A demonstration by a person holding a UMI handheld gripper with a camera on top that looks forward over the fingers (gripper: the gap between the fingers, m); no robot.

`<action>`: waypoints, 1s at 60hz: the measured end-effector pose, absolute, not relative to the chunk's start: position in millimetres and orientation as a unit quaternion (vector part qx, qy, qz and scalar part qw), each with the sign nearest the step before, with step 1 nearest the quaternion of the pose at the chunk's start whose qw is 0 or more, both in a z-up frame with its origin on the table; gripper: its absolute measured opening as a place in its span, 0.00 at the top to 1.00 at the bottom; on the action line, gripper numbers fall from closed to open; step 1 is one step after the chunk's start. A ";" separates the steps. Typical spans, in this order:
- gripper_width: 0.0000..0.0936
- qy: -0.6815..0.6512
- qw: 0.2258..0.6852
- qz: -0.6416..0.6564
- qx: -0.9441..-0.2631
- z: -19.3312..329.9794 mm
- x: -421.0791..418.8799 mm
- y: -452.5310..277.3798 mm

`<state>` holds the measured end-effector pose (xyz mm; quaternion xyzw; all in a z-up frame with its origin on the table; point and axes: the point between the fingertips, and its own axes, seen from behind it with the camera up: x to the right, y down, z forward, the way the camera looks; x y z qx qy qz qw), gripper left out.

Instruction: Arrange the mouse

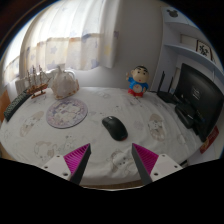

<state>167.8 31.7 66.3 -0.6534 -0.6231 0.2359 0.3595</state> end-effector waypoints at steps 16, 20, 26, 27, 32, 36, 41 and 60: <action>0.09 -0.633 0.364 0.246 -0.637 21.1 94.7 75.9; 0.09 -0.635 0.356 0.253 -0.637 10.9 77.4 82.1; 0.09 -0.639 0.349 0.257 -0.635 -2.3 51.6 89.8; 0.09 -0.640 0.348 0.258 -0.635 -3.8 47.4 91.1; 0.08 -0.645 0.338 0.269 -0.630 -8.5 28.2 90.7; 0.09 -0.649 0.339 0.268 -0.626 -9.7 14.5 96.2; 0.09 -0.647 0.331 0.274 -0.630 -12.1 2.3 99.2; 0.51 -0.648 0.315 0.277 -0.636 -14.9 -3.5 94.7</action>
